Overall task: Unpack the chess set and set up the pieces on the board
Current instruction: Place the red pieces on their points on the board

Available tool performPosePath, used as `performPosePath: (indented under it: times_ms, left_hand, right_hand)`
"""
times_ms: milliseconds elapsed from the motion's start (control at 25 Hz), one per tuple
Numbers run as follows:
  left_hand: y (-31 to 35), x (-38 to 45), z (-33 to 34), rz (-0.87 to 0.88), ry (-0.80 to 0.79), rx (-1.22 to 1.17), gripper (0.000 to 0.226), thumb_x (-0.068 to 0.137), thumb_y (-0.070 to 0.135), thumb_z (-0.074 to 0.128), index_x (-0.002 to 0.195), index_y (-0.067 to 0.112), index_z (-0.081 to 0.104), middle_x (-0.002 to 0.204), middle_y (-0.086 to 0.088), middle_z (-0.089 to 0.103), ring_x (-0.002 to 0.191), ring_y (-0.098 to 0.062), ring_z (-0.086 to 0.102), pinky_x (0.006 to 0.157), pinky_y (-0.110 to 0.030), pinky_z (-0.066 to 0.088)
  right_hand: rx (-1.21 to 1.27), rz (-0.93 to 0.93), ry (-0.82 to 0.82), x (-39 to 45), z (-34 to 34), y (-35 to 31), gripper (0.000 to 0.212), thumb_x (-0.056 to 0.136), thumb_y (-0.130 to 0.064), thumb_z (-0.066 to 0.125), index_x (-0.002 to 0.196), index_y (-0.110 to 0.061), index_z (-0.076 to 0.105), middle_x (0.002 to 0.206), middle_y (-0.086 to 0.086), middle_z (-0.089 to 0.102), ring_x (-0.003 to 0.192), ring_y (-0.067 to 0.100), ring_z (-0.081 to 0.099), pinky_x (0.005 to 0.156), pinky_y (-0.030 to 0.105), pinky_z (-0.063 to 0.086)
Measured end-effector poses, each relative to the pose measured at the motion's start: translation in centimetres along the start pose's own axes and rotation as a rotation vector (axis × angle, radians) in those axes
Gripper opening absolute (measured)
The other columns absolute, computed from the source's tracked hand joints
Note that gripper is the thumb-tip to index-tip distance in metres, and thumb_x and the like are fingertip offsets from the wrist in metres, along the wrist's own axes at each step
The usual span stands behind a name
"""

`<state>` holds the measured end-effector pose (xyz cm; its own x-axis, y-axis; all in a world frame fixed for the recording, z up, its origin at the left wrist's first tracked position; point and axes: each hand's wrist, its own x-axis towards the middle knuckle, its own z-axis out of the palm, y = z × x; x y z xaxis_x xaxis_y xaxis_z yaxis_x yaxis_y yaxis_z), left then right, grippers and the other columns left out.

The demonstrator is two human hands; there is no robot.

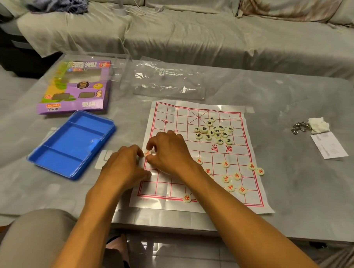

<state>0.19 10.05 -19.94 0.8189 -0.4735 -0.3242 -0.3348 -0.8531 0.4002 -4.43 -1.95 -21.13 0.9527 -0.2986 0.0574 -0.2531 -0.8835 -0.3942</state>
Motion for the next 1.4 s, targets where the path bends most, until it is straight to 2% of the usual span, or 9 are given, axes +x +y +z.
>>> performPosePath:
  times_ms: [160, 320, 520, 680, 800, 960, 1080, 1240, 1400]
  left_hand:
    - [-0.1, 0.1, -0.1, -0.008, 0.009, 0.009, 0.058, 0.072, 0.033, 0.081, 0.121, 0.026, 0.051, 0.114, -0.001, 0.058, 0.094, -0.018, 0.059, 0.082, -0.031, 0.053]
    - [-0.6, 0.3, -0.1, -0.012, 0.014, 0.011, 0.058, 0.070, 0.035, 0.082, 0.119, 0.026, 0.052, 0.112, -0.001, 0.058, 0.091, -0.018, 0.059, 0.080, -0.031, 0.054]
    - [-0.5, 0.2, -0.5, 0.013, -0.003, 0.008, 0.055, 0.070, 0.036, 0.082, 0.116, 0.028, 0.053, 0.106, 0.003, 0.058, 0.085, -0.014, 0.058, 0.078, -0.032, 0.055]
    - [-0.4, -0.2, -1.0, 0.010, 0.003, -0.023, 0.060, 0.071, 0.036, 0.081, 0.122, 0.028, 0.050, 0.109, 0.001, 0.059, 0.089, -0.016, 0.058, 0.076, -0.032, 0.053]
    - [-0.4, -0.7, -1.1, 0.001, 0.018, -0.012, 0.061, 0.073, 0.036, 0.079, 0.125, 0.028, 0.049, 0.107, 0.002, 0.057, 0.090, -0.017, 0.057, 0.076, -0.033, 0.051]
    - [1.8, -2.4, -0.4, 0.248, 0.241, -0.215, 0.032, 0.084, 0.029, 0.069, 0.113, 0.027, 0.057, 0.099, 0.003, 0.060, 0.083, -0.012, 0.057, 0.071, -0.028, 0.048]
    - [3.3, -3.3, 0.5, 0.400, 0.236, -0.232, 0.024, 0.086, 0.029, 0.066, 0.109, 0.029, 0.059, 0.094, 0.008, 0.059, 0.081, -0.010, 0.057, 0.068, -0.022, 0.044]
    - [2.8, -2.6, 1.4, 0.392, 0.219, -0.172, 0.023, 0.087, 0.031, 0.065, 0.109, 0.026, 0.062, 0.093, 0.007, 0.061, 0.081, -0.011, 0.059, 0.072, -0.026, 0.046]
    - [2.7, -2.5, 1.6, 0.400, 0.241, -0.166, 0.022, 0.087, 0.031, 0.064, 0.109, 0.027, 0.062, 0.095, 0.007, 0.061, 0.081, -0.012, 0.059, 0.070, -0.024, 0.045]
  right_hand:
    - [-0.006, 0.017, -0.060, 0.1, 0.9, -0.1, 0.027, 0.085, -0.032, 0.067, 0.110, -0.021, 0.070, 0.108, 0.001, 0.069, 0.101, 0.020, 0.058, 0.095, 0.036, 0.042]
    - [0.036, 0.027, 0.012, -1.0, 0.4, -0.5, 0.034, 0.086, -0.039, 0.064, 0.115, -0.022, 0.067, 0.111, 0.000, 0.068, 0.104, 0.019, 0.056, 0.092, 0.034, 0.044]
    - [0.161, 0.044, 0.055, -8.9, -2.8, 3.1, 0.025, 0.090, -0.041, 0.059, 0.110, -0.028, 0.065, 0.102, -0.010, 0.065, 0.093, 0.005, 0.046, 0.082, 0.024, 0.042]
    - [0.183, 0.265, 0.041, -15.1, -6.1, 9.5, 0.015, 0.091, -0.036, 0.060, 0.102, -0.029, 0.065, 0.101, -0.015, 0.063, 0.096, 0.005, 0.053, 0.080, 0.012, 0.040]
    - [0.204, 0.411, 0.058, -16.4, -8.4, 13.1, 0.015, 0.090, -0.034, 0.062, 0.104, -0.029, 0.062, 0.102, -0.014, 0.061, 0.086, 0.007, 0.059, 0.071, 0.014, 0.049]
    - [0.181, 0.452, -0.071, -16.4, -10.0, 14.7, 0.020, 0.085, -0.039, 0.067, 0.103, -0.033, 0.059, 0.096, -0.016, 0.060, 0.078, 0.007, 0.058, 0.065, 0.014, 0.048]
    - [0.136, 0.402, -0.166, -16.7, -9.2, 14.1, 0.029, 0.079, -0.048, 0.071, 0.100, -0.036, 0.056, 0.089, -0.015, 0.060, 0.078, 0.010, 0.059, 0.071, 0.023, 0.054]
    - [0.023, 0.358, -0.134, -16.6, -7.8, 14.1, 0.028, 0.080, -0.057, 0.064, 0.095, -0.036, 0.052, 0.084, -0.016, 0.057, 0.076, 0.008, 0.058, 0.071, 0.025, 0.053]
    - [0.024, 0.360, -0.093, -16.5, -7.4, 14.3, 0.021, 0.085, -0.049, 0.063, 0.096, -0.036, 0.051, 0.091, -0.015, 0.059, 0.078, 0.008, 0.058, 0.071, 0.019, 0.050]
